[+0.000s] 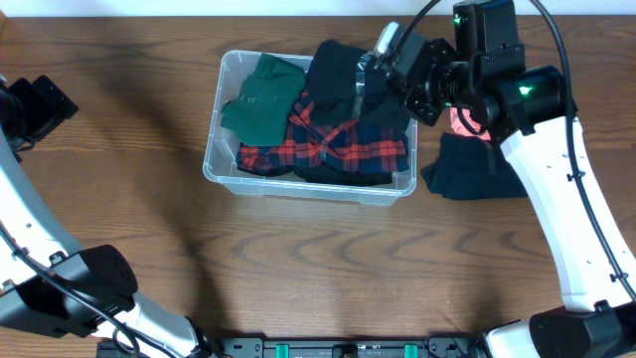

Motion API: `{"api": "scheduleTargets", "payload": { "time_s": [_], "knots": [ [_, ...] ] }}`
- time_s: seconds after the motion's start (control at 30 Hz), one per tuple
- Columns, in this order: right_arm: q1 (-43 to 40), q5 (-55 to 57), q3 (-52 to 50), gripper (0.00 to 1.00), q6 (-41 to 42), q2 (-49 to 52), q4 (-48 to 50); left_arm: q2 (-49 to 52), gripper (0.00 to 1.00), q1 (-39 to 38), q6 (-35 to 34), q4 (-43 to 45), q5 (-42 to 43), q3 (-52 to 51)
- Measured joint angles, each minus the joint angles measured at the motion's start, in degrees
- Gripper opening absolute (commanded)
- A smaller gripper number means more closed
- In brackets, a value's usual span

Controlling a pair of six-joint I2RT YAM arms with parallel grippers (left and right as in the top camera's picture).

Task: Pack container
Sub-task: 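Lift the black garment and carry it over the bin with the right gripper, then lower the black garment into the bin's back right and press it down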

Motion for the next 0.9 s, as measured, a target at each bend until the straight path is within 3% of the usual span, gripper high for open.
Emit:
{"api": "scheduleTargets", "payload": {
  "time_s": [0.27,0.53,0.9],
  "knots": [
    [0.00,-0.46,0.35,0.01,-4.61,5.05,5.16,0.00,0.98,0.00,0.00,0.00,0.02,0.00],
    [0.00,-0.98,0.35,0.01,-5.49,14.10,7.08,0.02,0.98,0.00,0.00,0.00,0.00,0.00],
    [-0.76,-1.20,0.35,0.01,-5.53,18.43,10.19,0.02,0.98,0.00,0.00,0.02,0.00,0.00]
  ]
}}
